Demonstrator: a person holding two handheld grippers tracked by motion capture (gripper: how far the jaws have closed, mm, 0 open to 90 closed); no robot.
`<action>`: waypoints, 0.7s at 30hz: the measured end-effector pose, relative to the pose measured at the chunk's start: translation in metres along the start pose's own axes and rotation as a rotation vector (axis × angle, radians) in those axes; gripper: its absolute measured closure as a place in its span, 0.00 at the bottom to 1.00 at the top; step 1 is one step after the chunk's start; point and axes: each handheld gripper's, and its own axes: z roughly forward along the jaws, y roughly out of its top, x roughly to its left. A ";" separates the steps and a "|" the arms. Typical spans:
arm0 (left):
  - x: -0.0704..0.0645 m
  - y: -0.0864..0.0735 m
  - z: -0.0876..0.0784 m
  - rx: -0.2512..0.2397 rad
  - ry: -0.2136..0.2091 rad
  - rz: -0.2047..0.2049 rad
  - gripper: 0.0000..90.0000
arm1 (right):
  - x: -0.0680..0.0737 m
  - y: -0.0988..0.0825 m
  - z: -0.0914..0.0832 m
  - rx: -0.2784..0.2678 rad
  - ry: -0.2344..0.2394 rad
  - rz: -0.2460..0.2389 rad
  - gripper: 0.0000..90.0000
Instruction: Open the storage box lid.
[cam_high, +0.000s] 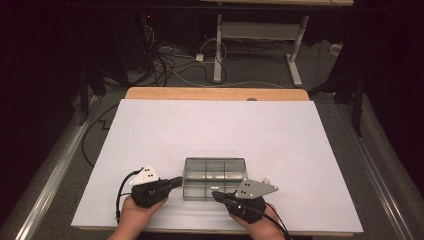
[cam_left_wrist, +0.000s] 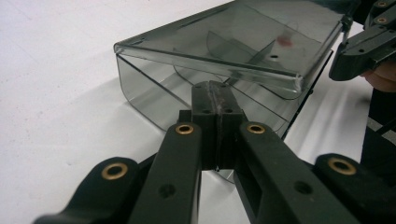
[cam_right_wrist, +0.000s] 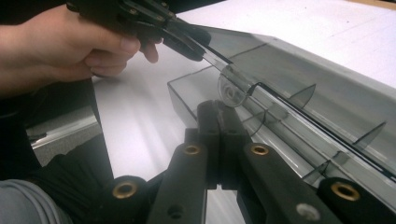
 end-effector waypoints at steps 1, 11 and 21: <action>-0.001 0.000 0.000 -0.002 -0.004 0.000 0.98 | 0.000 0.001 0.000 -0.002 -0.001 -0.002 1.00; -0.005 0.003 0.006 -0.023 -0.051 -0.012 0.98 | -0.001 0.004 -0.002 -0.014 -0.003 -0.006 1.00; -0.007 0.004 0.009 -0.018 -0.047 -0.002 0.98 | 0.000 0.001 -0.001 -0.002 -0.003 -0.012 1.00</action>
